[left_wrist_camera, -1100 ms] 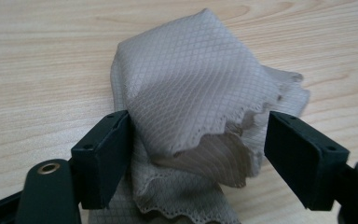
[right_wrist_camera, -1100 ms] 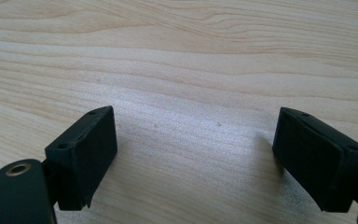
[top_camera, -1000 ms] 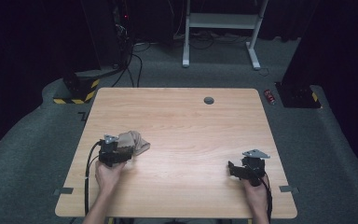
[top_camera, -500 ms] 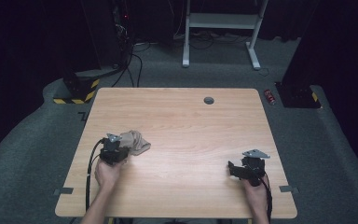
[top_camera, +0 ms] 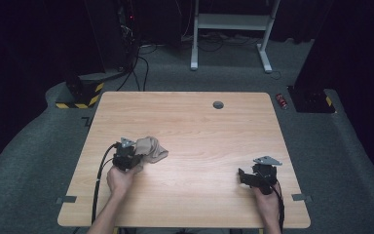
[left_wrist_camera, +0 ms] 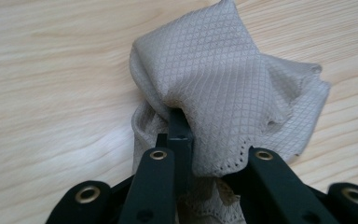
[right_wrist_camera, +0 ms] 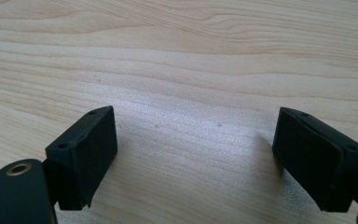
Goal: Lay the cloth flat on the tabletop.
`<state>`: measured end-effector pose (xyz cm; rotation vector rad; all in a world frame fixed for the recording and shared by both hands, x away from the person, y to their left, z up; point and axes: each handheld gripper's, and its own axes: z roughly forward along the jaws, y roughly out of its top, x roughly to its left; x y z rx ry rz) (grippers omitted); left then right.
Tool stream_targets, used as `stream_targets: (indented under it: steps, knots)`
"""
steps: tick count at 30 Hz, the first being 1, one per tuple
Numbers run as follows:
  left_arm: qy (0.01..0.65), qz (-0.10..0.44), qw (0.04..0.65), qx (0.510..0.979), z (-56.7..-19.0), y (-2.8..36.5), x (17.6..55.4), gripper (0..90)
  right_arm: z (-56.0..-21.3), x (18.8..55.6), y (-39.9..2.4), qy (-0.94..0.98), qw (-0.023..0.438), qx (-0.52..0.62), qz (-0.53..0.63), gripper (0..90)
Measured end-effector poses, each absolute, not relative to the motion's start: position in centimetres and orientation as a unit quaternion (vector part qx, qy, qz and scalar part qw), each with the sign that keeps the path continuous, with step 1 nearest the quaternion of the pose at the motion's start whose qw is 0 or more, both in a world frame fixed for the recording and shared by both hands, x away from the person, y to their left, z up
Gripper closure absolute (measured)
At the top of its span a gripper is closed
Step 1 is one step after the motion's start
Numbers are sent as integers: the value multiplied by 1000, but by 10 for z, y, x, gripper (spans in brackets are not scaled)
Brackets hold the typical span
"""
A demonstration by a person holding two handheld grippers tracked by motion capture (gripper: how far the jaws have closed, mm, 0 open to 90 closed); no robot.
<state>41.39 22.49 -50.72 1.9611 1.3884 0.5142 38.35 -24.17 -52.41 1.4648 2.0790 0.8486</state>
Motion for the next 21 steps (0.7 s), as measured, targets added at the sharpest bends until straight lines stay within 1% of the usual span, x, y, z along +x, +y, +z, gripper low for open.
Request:
stream_targets:
  steps: [2,8,11,18,21]
  knots:
    - [526,189,350,752,-504,218,415,789,-524,384,-242,755,228,532,308,136]
    - [499,177,364,766,-499,190,420,791,-524,384,-241,755,228,531,309,136]
    - [498,163,380,762,-498,183,422,792,-524,384,-241,755,228,532,308,136]
    - [487,147,395,765,-498,169,422,796,-524,384,-241,756,228,531,308,136]
    - [467,143,401,775,-491,155,423,796,-524,384,-241,756,228,531,308,137]
